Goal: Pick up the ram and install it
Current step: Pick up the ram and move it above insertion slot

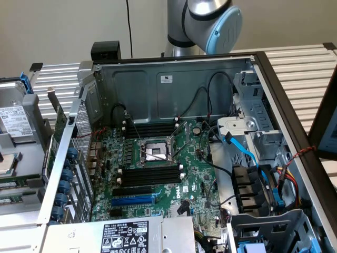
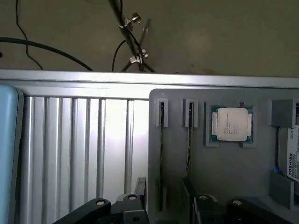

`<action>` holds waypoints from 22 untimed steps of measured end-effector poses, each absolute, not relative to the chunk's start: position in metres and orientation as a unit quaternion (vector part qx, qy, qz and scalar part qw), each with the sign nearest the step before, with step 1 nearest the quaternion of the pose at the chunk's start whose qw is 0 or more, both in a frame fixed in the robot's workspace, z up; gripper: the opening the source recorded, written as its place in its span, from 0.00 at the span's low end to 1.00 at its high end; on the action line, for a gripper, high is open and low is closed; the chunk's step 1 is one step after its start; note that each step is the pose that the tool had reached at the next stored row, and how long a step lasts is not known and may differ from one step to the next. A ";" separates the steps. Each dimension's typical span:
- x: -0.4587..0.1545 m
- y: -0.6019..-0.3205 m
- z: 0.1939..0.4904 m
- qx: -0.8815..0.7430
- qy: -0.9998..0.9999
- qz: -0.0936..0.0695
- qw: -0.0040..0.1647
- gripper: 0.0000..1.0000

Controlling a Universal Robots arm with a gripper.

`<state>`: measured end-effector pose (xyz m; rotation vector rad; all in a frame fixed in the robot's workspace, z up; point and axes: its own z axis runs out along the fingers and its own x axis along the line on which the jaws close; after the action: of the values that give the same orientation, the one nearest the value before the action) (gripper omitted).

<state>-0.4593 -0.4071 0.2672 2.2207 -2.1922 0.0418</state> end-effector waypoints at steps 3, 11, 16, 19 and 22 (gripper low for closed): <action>-0.459 -0.408 0.262 0.705 -0.709 0.013 0.011 0.42; -0.459 -0.410 0.247 0.690 -0.724 0.012 0.010 0.42; -0.457 -0.411 0.238 0.684 -0.729 0.011 0.009 0.42; -0.455 -0.411 0.233 0.683 -0.730 0.011 0.009 0.42; -0.453 -0.412 0.227 0.683 -0.731 0.009 0.007 0.42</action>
<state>-0.4532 -0.4115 0.2271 2.1346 -2.2853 0.0281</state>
